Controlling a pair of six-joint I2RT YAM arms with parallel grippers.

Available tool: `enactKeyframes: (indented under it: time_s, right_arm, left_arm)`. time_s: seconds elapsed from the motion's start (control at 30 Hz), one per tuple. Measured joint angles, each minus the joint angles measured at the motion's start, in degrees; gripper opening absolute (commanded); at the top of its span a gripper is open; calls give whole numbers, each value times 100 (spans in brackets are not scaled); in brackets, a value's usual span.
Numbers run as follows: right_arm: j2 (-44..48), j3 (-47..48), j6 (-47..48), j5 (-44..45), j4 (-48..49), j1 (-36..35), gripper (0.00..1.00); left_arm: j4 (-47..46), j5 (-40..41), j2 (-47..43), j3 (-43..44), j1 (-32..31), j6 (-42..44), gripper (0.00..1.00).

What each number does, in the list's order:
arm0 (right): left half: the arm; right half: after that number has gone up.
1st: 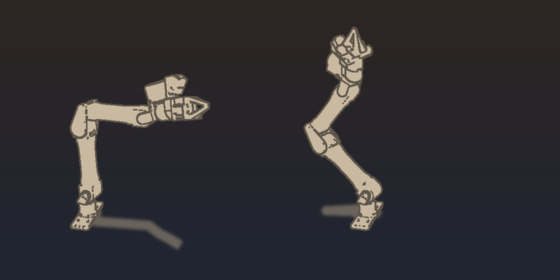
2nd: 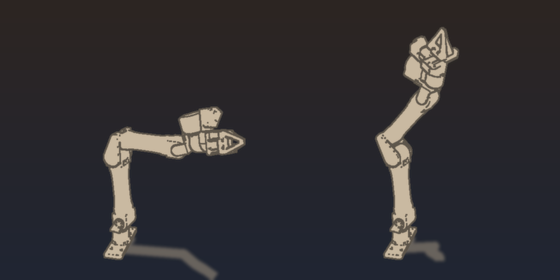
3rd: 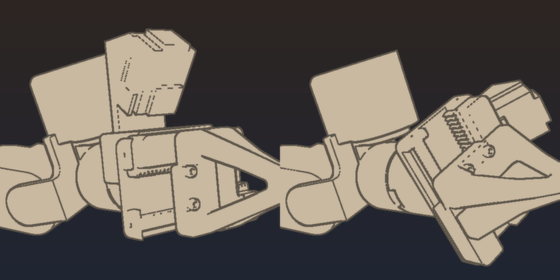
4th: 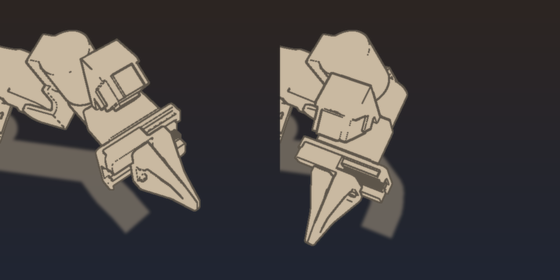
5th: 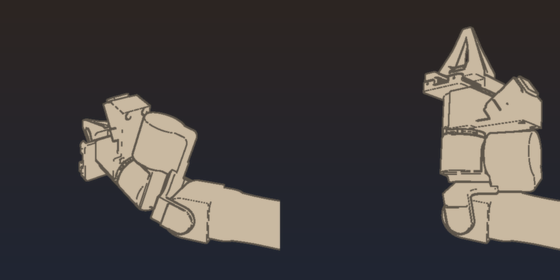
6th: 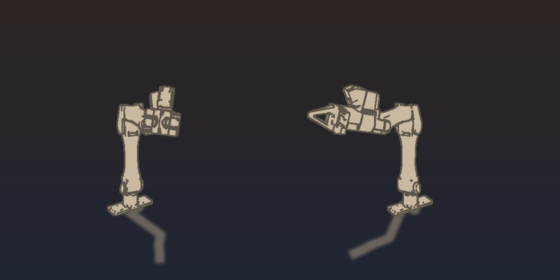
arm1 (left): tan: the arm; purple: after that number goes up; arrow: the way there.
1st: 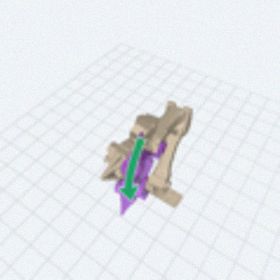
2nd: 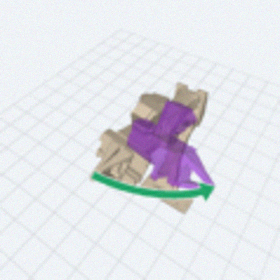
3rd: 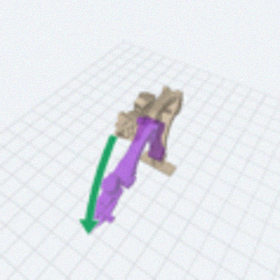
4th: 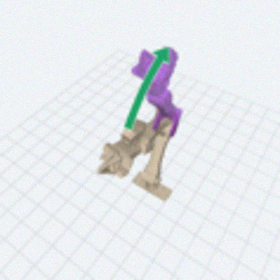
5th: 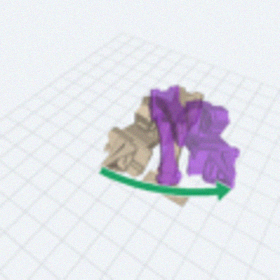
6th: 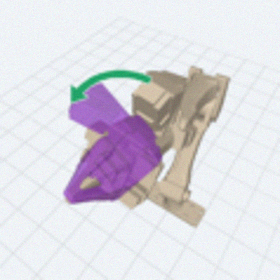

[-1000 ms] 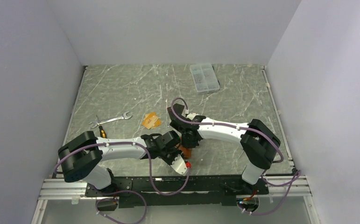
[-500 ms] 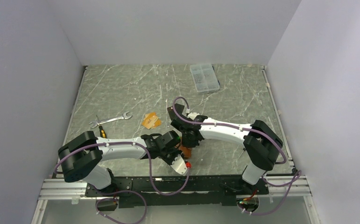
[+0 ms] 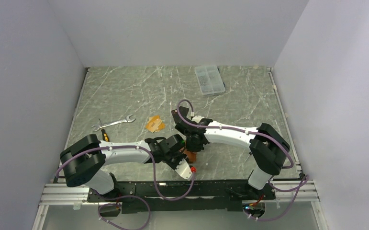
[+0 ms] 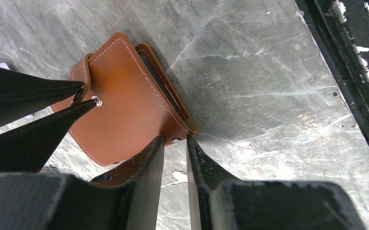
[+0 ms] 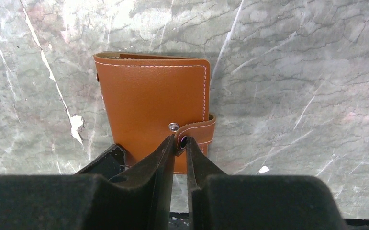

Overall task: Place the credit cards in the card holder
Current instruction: Close the card holder at the center of the board.

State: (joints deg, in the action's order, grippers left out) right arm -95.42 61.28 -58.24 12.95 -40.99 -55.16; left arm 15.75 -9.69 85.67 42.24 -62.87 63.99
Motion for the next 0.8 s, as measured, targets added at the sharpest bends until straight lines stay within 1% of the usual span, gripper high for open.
enactKeyframes:
  time_s: [0.17, 0.5, 0.67, 0.8]
  right_arm:
    - [42, 0, -39, 2, -4, 0, 14]
    - [107, 0, -72, 4, -7, 0, 13]
    - [107, 0, -72, 2, -7, 0, 18]
    - [107, 0, -72, 0, -4, 0, 18]
  left_arm:
    - [0, 0, 2, 0, 0, -2, 29]
    - [0, 0, 4, 0, 0, -9, 29]
    - [0, 0, 4, 0, 0, -13, 29]
    - [0, 0, 4, 0, 0, -13, 29]
